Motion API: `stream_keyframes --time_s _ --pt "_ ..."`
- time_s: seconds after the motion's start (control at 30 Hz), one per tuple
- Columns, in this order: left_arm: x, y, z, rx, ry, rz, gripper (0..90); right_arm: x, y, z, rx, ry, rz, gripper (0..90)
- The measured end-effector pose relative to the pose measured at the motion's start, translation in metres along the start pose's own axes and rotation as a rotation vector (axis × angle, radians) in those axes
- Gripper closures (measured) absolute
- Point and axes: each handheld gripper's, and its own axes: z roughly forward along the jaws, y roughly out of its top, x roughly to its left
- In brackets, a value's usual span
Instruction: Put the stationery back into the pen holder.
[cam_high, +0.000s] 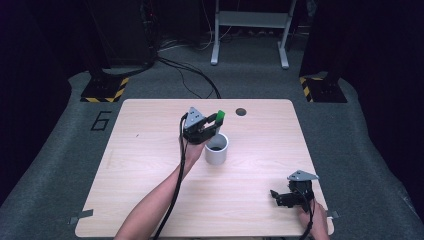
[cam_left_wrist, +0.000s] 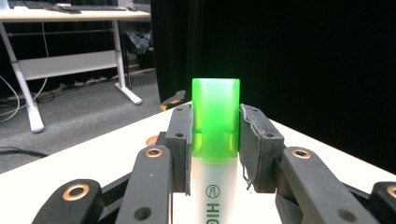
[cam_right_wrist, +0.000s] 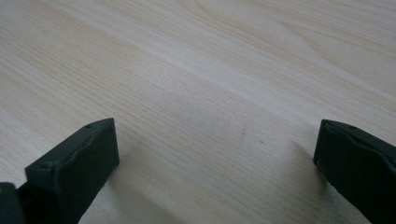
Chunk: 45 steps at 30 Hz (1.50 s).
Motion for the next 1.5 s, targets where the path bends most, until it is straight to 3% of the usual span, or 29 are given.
stream_keyframes --time_s 0.4,0.63,0.83,1.0,1.07,1.13,1.23,1.5 --pt "-0.001 -0.028 0.007 0.107 -0.008 0.006 66.9 -0.001 0.000 0.000 -0.001 0.002 -0.012 0.0" --pt "-0.004 -0.037 0.006 0.144 -0.017 0.011 66.8 -0.001 0.000 0.000 -0.001 0.002 -0.012 0.0" --pt "-0.005 -0.042 0.003 0.205 -0.015 0.048 66.8 -0.001 0.000 0.000 -0.001 0.002 -0.012 0.0" --pt "-0.009 -0.046 0.000 0.256 -0.020 0.050 66.6 -0.001 0.000 0.000 -0.001 0.002 -0.009 0.0" --pt "-0.010 -0.048 0.001 0.255 -0.014 0.045 66.3 0.000 0.000 0.000 0.000 0.002 -0.007 0.0" --pt "-0.011 -0.046 -0.001 0.277 -0.026 0.051 60.1 0.000 0.000 0.000 0.000 0.002 -0.007 0.0" --pt "-0.015 -0.041 -0.003 0.274 -0.008 0.070 46.0 0.000 0.000 0.000 0.001 0.001 -0.006 0.0" --pt "-0.018 -0.027 -0.024 0.296 -0.011 0.079 27.9 0.000 0.000 0.000 0.003 0.001 -0.002 0.0"
